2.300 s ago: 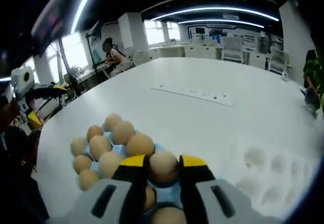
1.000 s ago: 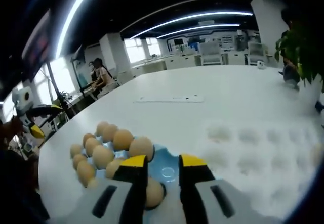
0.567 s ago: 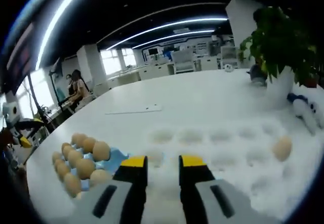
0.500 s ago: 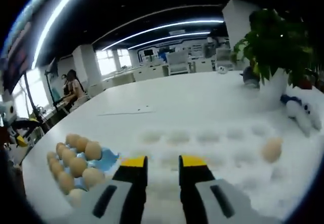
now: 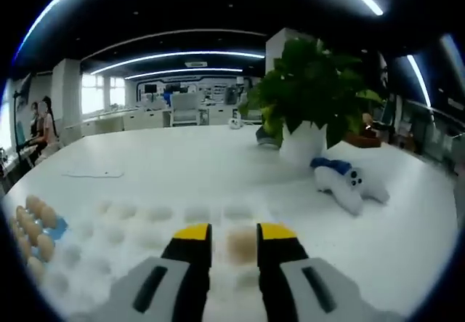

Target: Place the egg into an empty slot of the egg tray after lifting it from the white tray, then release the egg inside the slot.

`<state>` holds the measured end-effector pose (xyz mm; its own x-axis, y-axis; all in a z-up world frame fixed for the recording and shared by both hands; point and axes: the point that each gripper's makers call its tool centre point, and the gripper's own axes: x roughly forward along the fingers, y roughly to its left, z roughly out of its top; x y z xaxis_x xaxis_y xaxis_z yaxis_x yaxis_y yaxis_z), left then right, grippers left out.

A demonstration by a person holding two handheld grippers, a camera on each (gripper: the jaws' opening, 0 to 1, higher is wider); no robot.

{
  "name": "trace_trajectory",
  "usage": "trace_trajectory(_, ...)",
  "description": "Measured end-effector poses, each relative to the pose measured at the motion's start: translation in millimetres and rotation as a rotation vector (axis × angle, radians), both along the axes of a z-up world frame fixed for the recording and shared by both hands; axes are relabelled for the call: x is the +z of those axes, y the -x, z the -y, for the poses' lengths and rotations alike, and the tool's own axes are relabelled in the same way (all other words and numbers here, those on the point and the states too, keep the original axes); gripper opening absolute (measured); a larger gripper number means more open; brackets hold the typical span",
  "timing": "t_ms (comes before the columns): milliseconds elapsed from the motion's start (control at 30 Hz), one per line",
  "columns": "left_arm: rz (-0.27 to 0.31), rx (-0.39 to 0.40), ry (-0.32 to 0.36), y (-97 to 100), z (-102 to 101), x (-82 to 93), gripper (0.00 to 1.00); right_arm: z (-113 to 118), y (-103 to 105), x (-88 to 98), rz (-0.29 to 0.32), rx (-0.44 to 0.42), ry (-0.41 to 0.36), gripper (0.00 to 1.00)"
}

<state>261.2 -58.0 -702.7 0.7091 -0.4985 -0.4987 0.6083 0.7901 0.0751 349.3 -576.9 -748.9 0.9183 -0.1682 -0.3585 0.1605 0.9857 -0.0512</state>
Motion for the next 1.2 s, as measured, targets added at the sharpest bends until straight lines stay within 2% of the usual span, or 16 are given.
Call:
trace_trajectory(200, -0.002, 0.0, -0.002, -0.1, 0, -0.1, 0.8, 2, -8, -13.5, -0.03, -0.002, -0.027, 0.26)
trace_trajectory(267, 0.003, 0.005, -0.003, -0.1, -1, 1.4, 0.8, -2, -10, -20.6, -0.065, 0.025, 0.006, 0.26)
trace_trajectory(300, 0.005, 0.006, -0.003, 0.0, -1, 2.1, 0.8, -2, -9, -27.2, -0.092, 0.036, 0.045, 0.26)
trace_trajectory(333, 0.006, 0.007, -0.002, 0.0, -2, 2.6, 0.8, -2, -12, -21.3, -0.044, 0.041, 0.046, 0.26)
trace_trajectory(400, 0.006, 0.012, -0.007, 0.3, -4, 2.5, 0.8, 2, -12, -22.0, -0.043, 0.009, -0.015, 0.26)
trace_trajectory(633, 0.005, 0.015, -0.011, 1.5, -6, 2.1, 0.8, 2, -10, -19.1, -0.034, 0.023, -0.031, 0.24)
trace_trajectory(767, 0.008, 0.019, -0.009, 1.1, -6, 3.1, 0.8, -1, -5, -1.7, 0.024, 0.016, -0.047, 0.24)
trace_trajectory(800, 0.007, 0.02, -0.009, 1.0, -6, 2.9, 0.8, -5, -5, 4.0, 0.045, 0.027, -0.063, 0.24)
trace_trajectory(933, 0.007, 0.017, -0.008, 1.3, -6, 2.1, 0.8, -14, -2, 12.3, 0.057, 0.059, -0.074, 0.24)
trace_trajectory(1033, 0.007, 0.016, -0.005, 1.4, -5, 1.9, 0.8, -37, 1, 17.9, 0.063, 0.123, -0.081, 0.24)
trace_trajectory(1200, 0.007, 0.013, -0.006, 1.6, -5, 2.0, 0.8, -61, 1, 23.9, 0.084, 0.179, -0.104, 0.24)
